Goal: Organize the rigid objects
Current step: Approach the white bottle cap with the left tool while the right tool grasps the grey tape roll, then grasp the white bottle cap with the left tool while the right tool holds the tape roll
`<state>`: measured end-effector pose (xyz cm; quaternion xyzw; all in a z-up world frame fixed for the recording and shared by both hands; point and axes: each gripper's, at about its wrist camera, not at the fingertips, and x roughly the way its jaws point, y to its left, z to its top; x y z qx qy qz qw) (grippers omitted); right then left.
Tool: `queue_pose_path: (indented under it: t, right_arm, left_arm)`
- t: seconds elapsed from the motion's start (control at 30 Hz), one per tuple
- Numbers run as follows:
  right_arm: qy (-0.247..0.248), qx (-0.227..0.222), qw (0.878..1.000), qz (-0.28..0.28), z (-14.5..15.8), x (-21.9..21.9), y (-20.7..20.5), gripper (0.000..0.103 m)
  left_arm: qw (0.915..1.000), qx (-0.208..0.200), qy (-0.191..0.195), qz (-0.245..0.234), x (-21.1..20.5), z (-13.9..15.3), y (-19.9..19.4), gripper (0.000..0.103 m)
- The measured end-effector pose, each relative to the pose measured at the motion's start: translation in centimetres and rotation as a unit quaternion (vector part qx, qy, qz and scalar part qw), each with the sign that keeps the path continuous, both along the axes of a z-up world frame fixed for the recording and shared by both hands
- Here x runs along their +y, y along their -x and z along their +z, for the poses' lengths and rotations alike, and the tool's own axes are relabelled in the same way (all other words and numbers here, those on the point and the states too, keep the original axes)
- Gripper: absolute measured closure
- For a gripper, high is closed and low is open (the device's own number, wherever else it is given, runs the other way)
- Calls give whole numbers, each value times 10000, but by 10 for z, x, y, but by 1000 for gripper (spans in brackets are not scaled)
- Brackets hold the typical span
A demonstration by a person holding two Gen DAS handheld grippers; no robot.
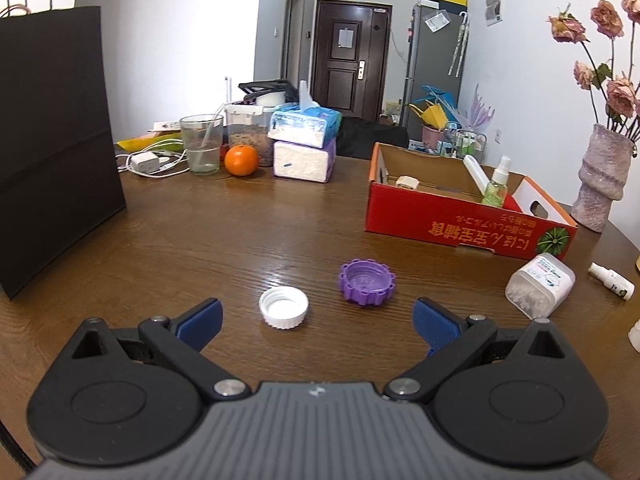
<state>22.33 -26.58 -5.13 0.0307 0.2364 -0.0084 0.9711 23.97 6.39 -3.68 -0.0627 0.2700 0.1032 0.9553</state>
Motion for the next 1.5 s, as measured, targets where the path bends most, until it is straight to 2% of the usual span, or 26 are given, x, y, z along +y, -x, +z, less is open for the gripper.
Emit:
queue_pose_path:
  t: [0.23, 0.47, 0.6, 0.83, 0.97, 1.03, 1.13, 1.17, 1.5]
  right_arm:
    - [149, -32, 9996, -224, -5, -8, 1, 0]
    - [333, 166, 9985, -405, -14, -17, -8, 0]
    - [444, 287, 9967, -610, -20, -27, -26, 0]
    - [278, 452, 9945, -904, -29, -59, -65, 4]
    - [0, 554, 9938, -964, -38, -73, -85, 13]
    - [-23, 556, 9933, -1017, -44, -74, -89, 22]
    - [-106, 679, 9927, -989, -51, -76, -97, 57]
    - [-180, 699, 9930, -938, -52, -77, -99, 61]
    - [-14, 242, 9959, -873, -44, -70, -89, 61]
  left_arm:
    - [9998, -39, 97, 155, 23, -3, 2, 0]
    - [9990, 93, 171, 393, 46, -13, 0, 0]
    - [9987, 180, 148, 462, 55, -18, -1, 0]
    - [9980, 274, 128, 564, 63, -23, -4, 0]
    - [9975, 363, 94, 596, 65, -28, -10, 0]
    - [9973, 410, 73, 597, 65, -30, -13, 0]
    - [9973, 469, 43, 570, 65, -33, -19, 0]
    - [9973, 486, 31, 555, 64, -33, -21, 0]
    - [9972, 627, -42, 397, 46, -44, -55, 0]
